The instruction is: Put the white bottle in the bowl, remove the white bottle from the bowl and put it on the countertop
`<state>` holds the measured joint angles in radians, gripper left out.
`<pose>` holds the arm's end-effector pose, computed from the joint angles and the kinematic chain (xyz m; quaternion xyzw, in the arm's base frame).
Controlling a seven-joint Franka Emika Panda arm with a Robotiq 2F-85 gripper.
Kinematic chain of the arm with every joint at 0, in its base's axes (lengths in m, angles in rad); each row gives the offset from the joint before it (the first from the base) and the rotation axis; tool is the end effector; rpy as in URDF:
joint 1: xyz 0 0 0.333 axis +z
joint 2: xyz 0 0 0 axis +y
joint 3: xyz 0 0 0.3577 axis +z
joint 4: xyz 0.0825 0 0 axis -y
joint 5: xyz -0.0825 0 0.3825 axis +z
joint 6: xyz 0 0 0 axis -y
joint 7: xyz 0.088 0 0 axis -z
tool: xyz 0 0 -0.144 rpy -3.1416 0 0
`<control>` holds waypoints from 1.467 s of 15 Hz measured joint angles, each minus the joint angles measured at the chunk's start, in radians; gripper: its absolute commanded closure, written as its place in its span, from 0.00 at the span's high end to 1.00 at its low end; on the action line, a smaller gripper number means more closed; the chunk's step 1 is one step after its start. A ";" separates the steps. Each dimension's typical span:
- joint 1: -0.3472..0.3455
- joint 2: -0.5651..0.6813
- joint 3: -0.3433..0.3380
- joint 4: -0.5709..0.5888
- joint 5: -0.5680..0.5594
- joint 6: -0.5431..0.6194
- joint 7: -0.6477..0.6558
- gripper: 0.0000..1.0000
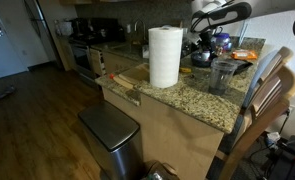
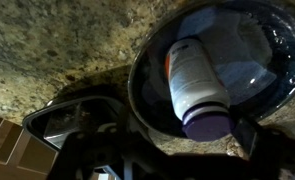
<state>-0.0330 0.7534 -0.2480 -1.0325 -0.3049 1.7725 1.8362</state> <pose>0.7592 -0.1906 0.4141 0.5299 -0.8159 0.1667 0.1607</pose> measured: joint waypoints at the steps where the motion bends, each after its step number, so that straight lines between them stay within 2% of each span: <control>1: 0.000 0.000 0.000 0.000 0.000 0.000 0.000 1.00; 2: 0.000 0.000 0.000 0.000 0.000 0.000 0.000 0.75; 3: 0.001 0.001 0.000 0.000 0.000 0.000 0.000 0.74; 9: 0.002 0.007 0.000 0.000 0.000 0.000 0.000 0.32; 16: 0.004 0.007 -0.001 0.005 -0.007 0.003 0.000 0.30; 20: 0.037 -0.032 -0.023 0.008 -0.088 0.082 0.064 0.30; 22: 0.050 -0.078 -0.024 0.008 -0.107 0.102 0.041 0.30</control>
<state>0.0173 0.6757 -0.2719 -1.0243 -0.4119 1.8743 1.8774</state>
